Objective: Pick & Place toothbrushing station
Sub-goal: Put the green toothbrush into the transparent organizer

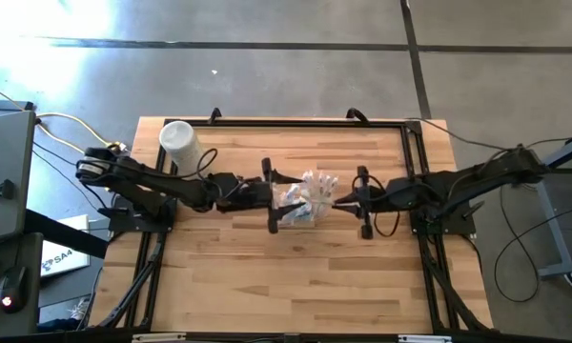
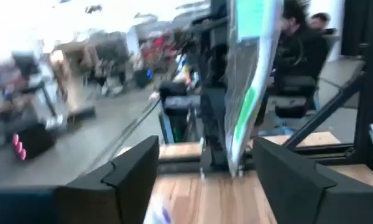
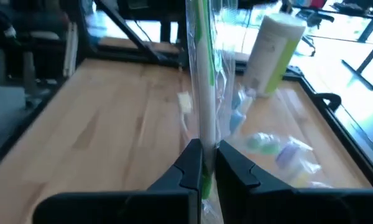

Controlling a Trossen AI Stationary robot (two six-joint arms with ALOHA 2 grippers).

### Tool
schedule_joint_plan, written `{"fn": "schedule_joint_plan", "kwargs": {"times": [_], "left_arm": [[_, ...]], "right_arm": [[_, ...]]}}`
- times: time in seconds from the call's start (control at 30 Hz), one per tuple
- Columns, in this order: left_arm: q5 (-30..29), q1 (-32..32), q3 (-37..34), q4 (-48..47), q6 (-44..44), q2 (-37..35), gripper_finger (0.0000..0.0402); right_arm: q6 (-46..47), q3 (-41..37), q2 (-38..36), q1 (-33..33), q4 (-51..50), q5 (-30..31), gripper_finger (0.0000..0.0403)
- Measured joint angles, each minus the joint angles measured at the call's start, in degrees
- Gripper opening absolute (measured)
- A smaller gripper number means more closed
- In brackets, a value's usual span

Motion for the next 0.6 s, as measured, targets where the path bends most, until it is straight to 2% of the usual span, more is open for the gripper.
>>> {"fn": "schedule_joint_plan", "kwargs": {"times": [0.17, 0.6], "left_arm": [[7.3, 0.0, 0.0, 4.3, 3.4, 1.9, 0.0286], [6.7, 0.0, 0.0, 11.9, 5.1, 5.9, 0.0293]], "right_arm": [[-1.6, 0.0, 2.5, 0.4, 2.3, 2.8, 0.0015], [-3.0, 0.0, 7.9, 0.3, 4.7, 3.1, 0.0016]]}}
